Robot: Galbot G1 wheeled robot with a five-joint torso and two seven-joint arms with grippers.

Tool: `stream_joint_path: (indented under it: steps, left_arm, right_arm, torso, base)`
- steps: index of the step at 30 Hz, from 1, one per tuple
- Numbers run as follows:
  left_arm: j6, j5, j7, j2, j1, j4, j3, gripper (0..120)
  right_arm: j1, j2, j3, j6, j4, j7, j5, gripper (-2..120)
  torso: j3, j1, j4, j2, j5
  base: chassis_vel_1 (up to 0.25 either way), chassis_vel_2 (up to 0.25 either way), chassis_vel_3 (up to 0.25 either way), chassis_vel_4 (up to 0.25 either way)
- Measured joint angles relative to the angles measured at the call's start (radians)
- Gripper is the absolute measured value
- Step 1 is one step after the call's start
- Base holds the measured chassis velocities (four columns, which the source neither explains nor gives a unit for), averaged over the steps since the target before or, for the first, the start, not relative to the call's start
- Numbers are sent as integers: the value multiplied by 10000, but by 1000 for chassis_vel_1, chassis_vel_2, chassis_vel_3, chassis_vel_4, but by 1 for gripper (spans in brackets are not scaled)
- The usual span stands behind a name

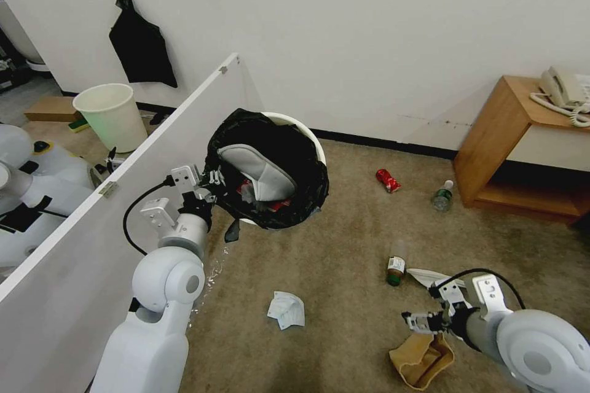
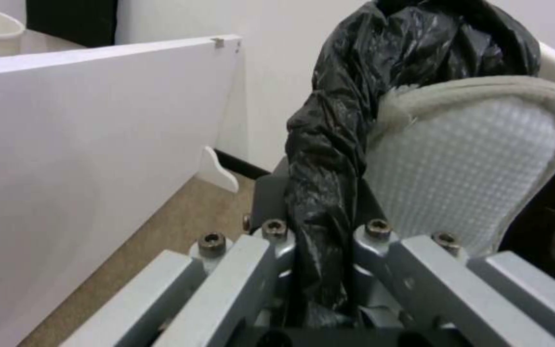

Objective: Pick up the trash bin, then pick up the garbage from the floor and place it into the trash bin.

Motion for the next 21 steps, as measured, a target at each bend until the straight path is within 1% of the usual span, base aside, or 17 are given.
stream_joint_path:
  steps: [6,21]
  left_arm:
    - [-21,18,3,-21,95,-36,-21,4]
    - [-22,34,-7,18,210,-108,-51,4]
  right_arm:
    - [-137,-103,23,2,179,-12,193,100]
    - [-629,-85,-37,4,85,-88,88,100]
  torso:
    - [0,0,1,0,-1]
    - [0,0,0,0,-1]
  base:
    - [0,0,0,0]
    - [0,0,0,0]
